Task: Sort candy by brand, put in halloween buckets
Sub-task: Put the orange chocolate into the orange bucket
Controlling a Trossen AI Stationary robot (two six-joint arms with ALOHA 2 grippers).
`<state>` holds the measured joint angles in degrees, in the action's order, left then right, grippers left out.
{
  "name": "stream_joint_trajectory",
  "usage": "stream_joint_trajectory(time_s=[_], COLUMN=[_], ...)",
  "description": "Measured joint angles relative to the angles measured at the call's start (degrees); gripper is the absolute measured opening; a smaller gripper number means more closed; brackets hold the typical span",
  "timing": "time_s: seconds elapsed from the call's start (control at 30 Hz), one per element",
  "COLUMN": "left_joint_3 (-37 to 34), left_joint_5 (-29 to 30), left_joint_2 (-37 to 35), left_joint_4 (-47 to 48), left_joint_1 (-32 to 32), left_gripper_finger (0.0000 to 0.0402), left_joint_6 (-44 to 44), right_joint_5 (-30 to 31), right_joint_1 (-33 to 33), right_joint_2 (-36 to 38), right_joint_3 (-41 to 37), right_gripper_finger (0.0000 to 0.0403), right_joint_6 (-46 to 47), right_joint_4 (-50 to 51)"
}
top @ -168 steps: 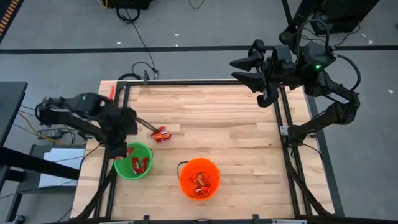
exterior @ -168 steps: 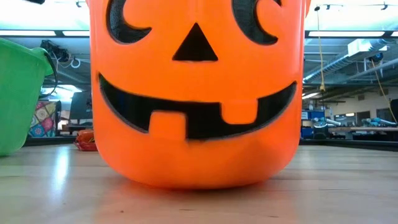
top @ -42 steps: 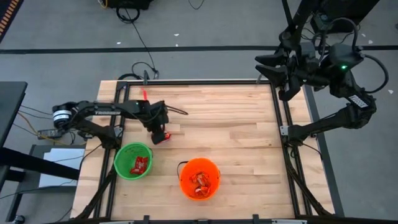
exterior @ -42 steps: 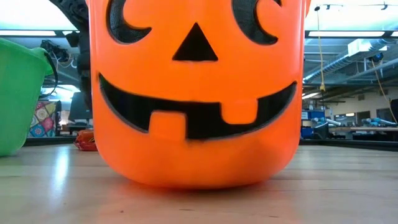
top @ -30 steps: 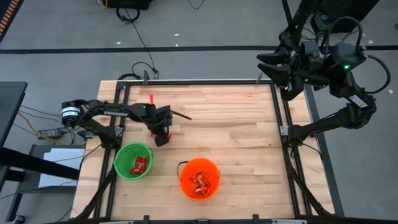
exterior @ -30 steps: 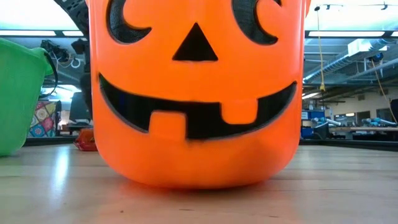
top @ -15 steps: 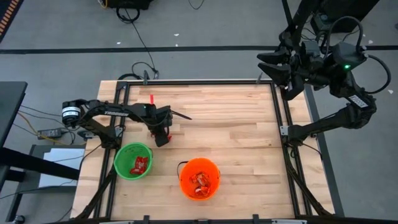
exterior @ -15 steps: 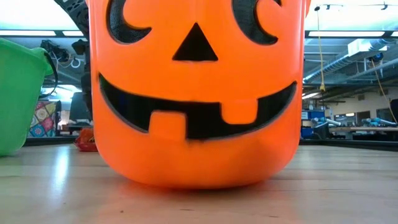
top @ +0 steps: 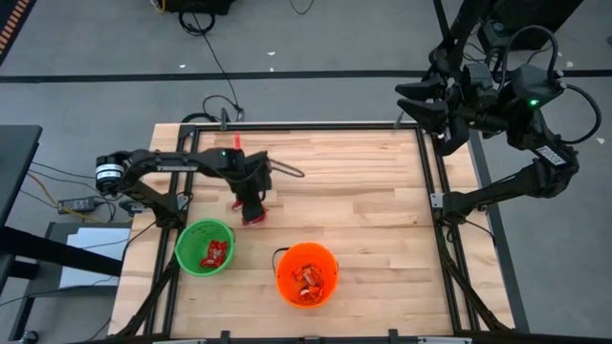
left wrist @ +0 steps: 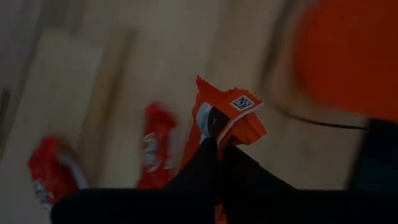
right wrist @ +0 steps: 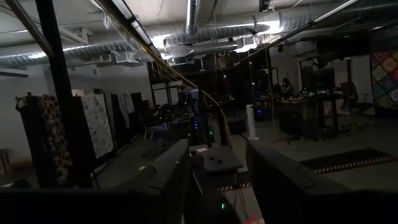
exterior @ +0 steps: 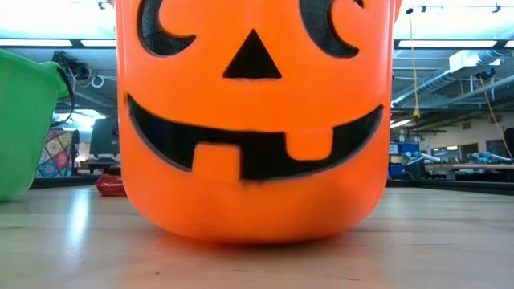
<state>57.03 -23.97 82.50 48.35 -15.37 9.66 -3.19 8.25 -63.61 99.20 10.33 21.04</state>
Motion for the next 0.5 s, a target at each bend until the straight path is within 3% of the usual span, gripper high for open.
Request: stream_joint_trajectory(time_s=[0.23, 0.37, 0.5], left_joint_3=[19.43, 28.62, 33.42], left_joint_5=[-11.81, -20.93, -24.26], left_joint_2=[0.00, -0.02, -0.09], left_joint_4=[9.82, 9.34, 5.34], left_joint_1=[0.00, 0.20, 1.88], left_gripper_finger=[0.0012, 0.0013, 0.0013], left_joint_6=[-2.99, -0.05, 4.50], right_joint_5=[-1.90, -3.05, -4.37], right_joint_1=[-0.04, -0.04, -0.04], right_joint_2=[0.00, -0.19, -0.64], right_joint_3=[0.00, 0.00, 0.00], right_gripper_finger=[0.0170, 0.0170, 0.0170], right_joint_6=[0.00, 0.00, -0.02], right_joint_4=[0.04, 0.06, 0.11])
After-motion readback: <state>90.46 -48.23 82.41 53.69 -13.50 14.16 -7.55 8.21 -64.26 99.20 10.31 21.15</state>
